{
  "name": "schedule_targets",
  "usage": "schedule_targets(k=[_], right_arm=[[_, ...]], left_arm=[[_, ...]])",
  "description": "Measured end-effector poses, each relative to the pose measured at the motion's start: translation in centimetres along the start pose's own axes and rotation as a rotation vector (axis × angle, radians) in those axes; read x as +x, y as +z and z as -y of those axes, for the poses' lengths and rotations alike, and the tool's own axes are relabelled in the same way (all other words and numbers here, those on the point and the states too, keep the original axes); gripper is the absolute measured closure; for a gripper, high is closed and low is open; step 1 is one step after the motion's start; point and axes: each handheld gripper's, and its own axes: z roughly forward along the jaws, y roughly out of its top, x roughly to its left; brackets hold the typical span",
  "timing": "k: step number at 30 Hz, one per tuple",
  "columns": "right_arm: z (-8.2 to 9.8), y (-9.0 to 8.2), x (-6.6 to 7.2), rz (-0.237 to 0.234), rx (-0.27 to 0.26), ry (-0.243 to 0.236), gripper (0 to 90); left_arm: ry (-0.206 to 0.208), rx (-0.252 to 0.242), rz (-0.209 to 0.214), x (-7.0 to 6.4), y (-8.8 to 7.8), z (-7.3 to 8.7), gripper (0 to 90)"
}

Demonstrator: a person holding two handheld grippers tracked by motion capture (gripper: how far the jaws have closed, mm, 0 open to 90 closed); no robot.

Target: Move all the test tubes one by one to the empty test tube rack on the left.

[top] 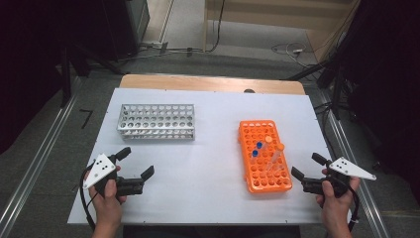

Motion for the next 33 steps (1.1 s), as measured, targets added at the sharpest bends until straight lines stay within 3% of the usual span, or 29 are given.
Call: schedule_targets(k=[13,18,22,33], right_arm=[[-0.9,-1.0,1.2,-0.05,-0.017,-0.03,0.0],[-1.0,-1.0,1.8,-0.105,-0.016,-0.038,5.2],[-1.0,-0.6,2.4,-0.152,-0.006,-0.046,13.0],[0.0,1.7,3.6,-0.254,0.109,-0.032,44.4]], left_arm=[[-0.003,0.005,0.026,-0.2,0.1,0.1,0.0],[-0.008,0.004,0.031,-0.3,0.1,0.0,0.0],[-0.01,0.006,0.034,-0.4,0.1,0.0,0.0],[-0.004,0.018,0.049,-1.1,0.6,0.0,0.0]])
